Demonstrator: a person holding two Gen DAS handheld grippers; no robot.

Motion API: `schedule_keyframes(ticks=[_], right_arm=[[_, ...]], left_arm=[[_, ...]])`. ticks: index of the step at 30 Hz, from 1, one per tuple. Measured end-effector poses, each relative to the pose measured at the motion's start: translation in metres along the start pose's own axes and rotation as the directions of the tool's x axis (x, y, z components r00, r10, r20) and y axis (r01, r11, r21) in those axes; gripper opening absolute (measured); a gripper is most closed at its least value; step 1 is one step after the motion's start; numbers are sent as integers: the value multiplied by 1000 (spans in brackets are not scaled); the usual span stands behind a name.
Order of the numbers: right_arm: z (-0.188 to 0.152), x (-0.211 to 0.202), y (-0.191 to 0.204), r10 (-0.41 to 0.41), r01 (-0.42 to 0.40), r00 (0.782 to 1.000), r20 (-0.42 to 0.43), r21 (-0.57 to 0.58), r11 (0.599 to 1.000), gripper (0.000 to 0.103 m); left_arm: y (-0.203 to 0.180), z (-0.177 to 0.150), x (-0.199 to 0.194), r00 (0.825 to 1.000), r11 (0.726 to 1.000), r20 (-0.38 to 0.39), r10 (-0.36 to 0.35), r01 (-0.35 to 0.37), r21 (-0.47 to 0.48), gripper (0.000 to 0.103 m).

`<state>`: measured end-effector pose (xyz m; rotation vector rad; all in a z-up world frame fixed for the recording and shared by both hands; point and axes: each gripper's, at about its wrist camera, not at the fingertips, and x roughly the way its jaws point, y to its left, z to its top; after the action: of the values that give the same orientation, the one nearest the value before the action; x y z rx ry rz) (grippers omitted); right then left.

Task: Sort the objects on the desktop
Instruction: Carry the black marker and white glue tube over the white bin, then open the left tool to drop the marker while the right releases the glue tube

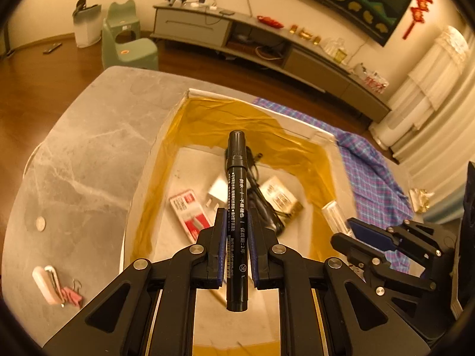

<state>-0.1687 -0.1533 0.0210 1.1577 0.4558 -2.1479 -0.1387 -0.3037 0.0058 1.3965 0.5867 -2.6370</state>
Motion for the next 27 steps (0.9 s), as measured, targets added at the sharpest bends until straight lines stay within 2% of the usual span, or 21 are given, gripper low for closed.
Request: schedule_keyframes(ticks=[6, 10, 17, 21, 24, 25, 27], right_arm=[[23, 31, -12, -19, 20, 998, -52, 24, 1000, 20], [34, 49, -15, -34, 36, 996, -82, 18, 999, 20], [49, 73, -13, -73, 69, 990, -125, -29, 997, 21], [53, 83, -16, -76, 73, 987, -139, -24, 997, 21], [55, 88, -20, -61, 62, 988, -143, 0, 998, 26], [55, 88, -20, -58, 60, 988, -141, 4, 998, 32], [54, 88, -19, -47, 49, 989, -137, 10, 999, 35]], left_arm=[[12, 23, 33, 999, 998, -51, -14, 11, -56, 13], [16, 31, 51, 995, 996, -88, -50, 43, -81, 13], [15, 35, 74, 992, 999, -124, 23, -26, -26, 14], [21, 36, 79, 990, 999, -133, 39, -43, -27, 15], [21, 36, 77, 991, 999, -133, 30, -33, -18, 25], [20, 36, 77, 990, 1000, -138, 20, -23, -19, 26], [19, 35, 76, 991, 999, -134, 25, -27, -17, 26]])
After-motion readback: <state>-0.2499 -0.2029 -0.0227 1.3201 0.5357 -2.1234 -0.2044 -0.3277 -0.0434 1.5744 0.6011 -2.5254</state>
